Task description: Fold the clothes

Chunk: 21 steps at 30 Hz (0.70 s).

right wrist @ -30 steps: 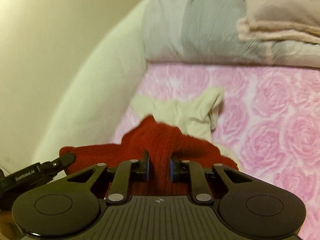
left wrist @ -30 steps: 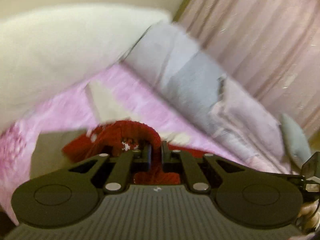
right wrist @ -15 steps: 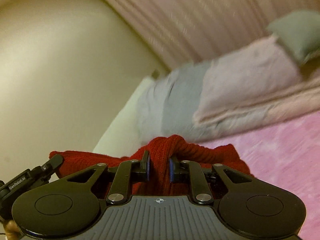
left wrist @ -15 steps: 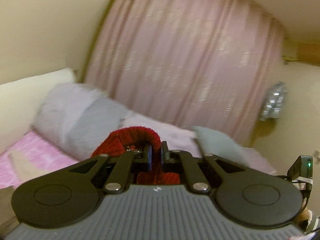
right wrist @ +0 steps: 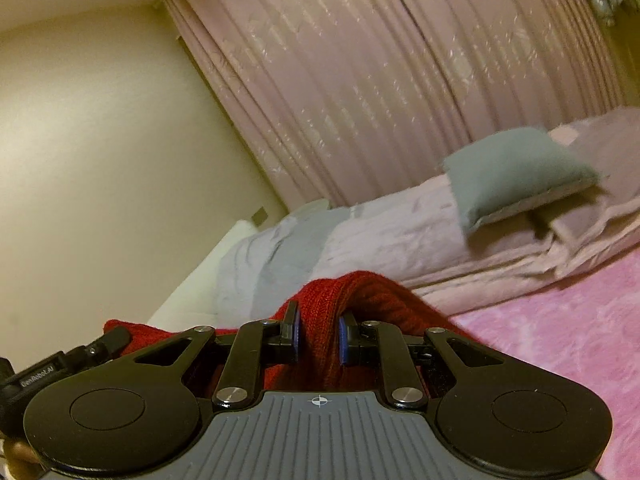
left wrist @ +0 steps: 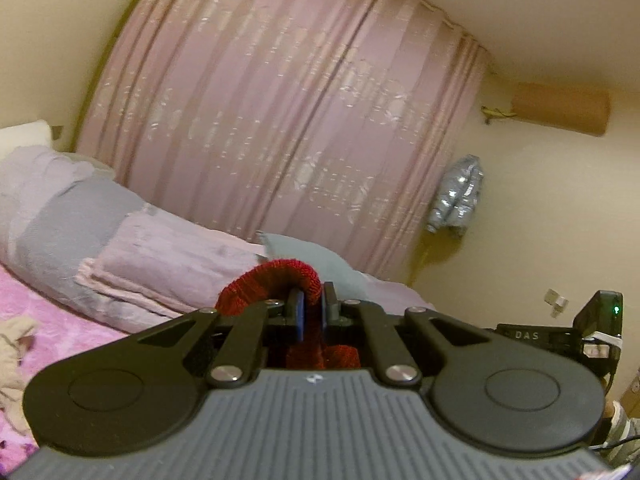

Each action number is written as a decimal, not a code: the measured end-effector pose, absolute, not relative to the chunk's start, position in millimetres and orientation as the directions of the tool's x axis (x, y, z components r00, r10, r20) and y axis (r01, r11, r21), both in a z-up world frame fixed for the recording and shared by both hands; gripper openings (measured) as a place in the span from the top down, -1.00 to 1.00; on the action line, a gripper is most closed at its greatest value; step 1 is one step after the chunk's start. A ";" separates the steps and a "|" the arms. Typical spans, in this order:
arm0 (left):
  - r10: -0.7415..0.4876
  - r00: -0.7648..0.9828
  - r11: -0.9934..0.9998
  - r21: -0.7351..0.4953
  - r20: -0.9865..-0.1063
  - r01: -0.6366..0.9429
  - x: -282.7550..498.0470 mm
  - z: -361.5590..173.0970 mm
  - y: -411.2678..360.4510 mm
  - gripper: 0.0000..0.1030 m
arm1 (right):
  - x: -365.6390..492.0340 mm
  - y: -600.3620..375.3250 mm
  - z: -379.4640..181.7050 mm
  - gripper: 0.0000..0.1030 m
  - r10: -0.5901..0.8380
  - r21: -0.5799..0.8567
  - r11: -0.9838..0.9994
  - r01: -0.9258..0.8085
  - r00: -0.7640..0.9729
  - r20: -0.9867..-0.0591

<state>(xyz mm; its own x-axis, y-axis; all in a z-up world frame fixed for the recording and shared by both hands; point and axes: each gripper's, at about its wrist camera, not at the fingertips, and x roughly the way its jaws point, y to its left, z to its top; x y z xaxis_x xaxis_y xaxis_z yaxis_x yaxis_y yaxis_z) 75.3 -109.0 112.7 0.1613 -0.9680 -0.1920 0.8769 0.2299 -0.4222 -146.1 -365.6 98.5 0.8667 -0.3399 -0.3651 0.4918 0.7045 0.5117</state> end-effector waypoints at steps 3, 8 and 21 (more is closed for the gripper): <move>-0.954 0.145 0.247 -0.411 -0.264 0.878 69.8 111.5 -156.1 0.77 | -152.1 -390.2 97.6 0.44 -0.383 0.493 0.678 0.544 0.835 -0.395; -0.855 0.200 0.376 -0.308 -0.478 0.874 59.3 76.2 -217.0 0.69 | -151.4 -417.4 81.2 -0.48 -0.557 0.316 0.585 0.747 0.653 -0.513; -0.524 0.027 0.430 -0.236 -0.851 0.872 35.3 -59.8 -134.9 0.59 | -263.9 -297.9 -59.1 -0.48 -0.374 0.164 0.395 0.904 0.322 -0.870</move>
<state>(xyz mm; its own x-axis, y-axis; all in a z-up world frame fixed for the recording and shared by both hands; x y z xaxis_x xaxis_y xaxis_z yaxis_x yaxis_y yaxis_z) 35.3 -134.9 -59.8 0.0274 -0.5240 -0.8513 0.8715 0.4296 -0.2364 -263.9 -297.9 -59.1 0.3218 -0.3742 -0.8697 0.9037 0.3953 0.1642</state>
